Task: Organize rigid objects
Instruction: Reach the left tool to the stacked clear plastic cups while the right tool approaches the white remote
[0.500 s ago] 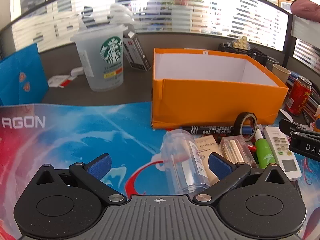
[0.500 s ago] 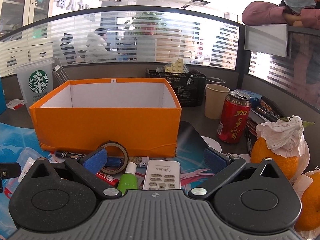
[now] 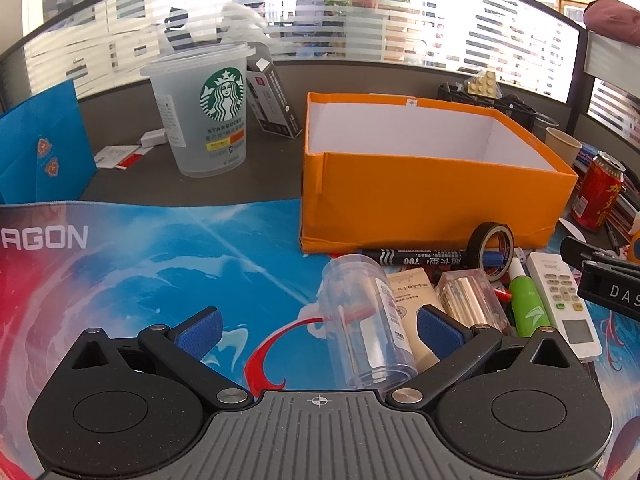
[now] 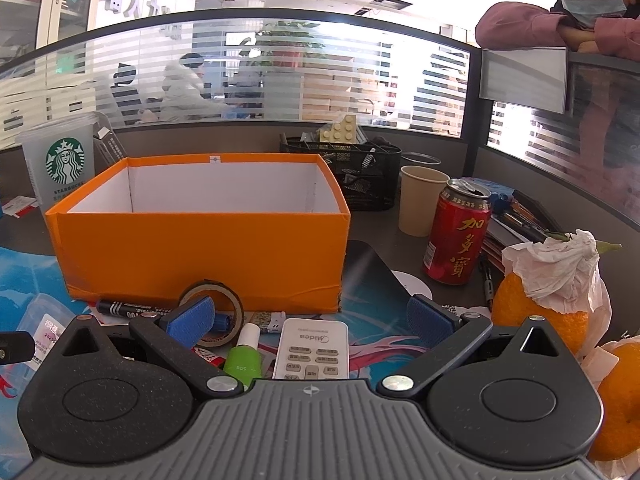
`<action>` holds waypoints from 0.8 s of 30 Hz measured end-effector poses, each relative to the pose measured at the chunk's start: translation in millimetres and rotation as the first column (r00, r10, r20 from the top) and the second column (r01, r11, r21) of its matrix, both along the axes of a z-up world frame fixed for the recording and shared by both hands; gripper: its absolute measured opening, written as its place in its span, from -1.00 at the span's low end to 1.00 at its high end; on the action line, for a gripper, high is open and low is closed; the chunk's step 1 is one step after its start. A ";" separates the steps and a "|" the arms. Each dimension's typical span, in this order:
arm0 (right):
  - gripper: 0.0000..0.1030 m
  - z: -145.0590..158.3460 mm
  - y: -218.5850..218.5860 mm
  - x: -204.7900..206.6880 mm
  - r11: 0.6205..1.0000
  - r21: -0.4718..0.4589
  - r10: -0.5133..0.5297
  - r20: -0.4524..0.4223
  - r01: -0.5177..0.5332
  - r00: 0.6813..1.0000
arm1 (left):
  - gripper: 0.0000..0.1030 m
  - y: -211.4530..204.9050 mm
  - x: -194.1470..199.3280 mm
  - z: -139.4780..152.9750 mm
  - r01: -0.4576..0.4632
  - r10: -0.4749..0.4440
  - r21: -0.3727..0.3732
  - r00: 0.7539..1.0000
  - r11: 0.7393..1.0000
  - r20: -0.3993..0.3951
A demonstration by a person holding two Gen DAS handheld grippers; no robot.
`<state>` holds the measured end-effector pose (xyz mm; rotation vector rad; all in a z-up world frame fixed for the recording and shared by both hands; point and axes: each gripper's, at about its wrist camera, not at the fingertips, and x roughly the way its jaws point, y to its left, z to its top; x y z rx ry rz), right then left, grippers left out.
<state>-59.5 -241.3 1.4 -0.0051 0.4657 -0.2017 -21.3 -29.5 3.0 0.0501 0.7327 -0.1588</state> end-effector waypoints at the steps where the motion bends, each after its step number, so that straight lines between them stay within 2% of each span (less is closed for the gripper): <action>1: 1.00 -0.1 0.1 0.6 1.000 0.000 0.000 -0.002 0.000 1.000 | 1.00 -0.2 0.3 0.4 -0.001 0.001 0.000 1.000 1.000 0.003; 10: 1.00 1.3 -1.3 0.8 1.000 -0.018 0.003 -0.001 -0.003 1.000 | 1.00 3.3 0.9 1.3 0.006 -0.006 0.001 1.000 1.000 0.013; 13: 1.00 5.1 -12.1 -5.3 0.999 -0.039 -0.004 0.029 0.005 1.000 | 1.00 12.6 2.4 5.4 -0.028 0.028 -0.006 0.999 1.000 0.046; 16: 1.00 6.9 -34.2 -14.3 1.000 -0.001 -0.020 0.049 0.020 0.999 | 1.00 13.9 1.6 4.5 -0.020 0.021 -0.023 0.998 1.000 0.055; 18: 1.00 5.1 -49.5 -20.7 0.999 0.045 -0.020 0.047 0.018 0.999 | 1.00 8.4 1.0 1.5 0.018 -0.016 -0.037 0.999 0.999 0.046; 21: 1.00 -4.5 -64.3 -26.1 0.993 0.122 0.000 0.033 -0.004 0.999 | 1.00 -4.7 4.4 -5.7 0.044 -0.044 -0.004 0.999 0.999 0.028; 24: 1.00 -14.8 -63.0 -22.2 0.991 0.131 0.005 -0.018 -0.003 1.000 | 1.00 -7.5 9.9 -9.9 0.024 -0.024 0.011 0.999 1.000 0.030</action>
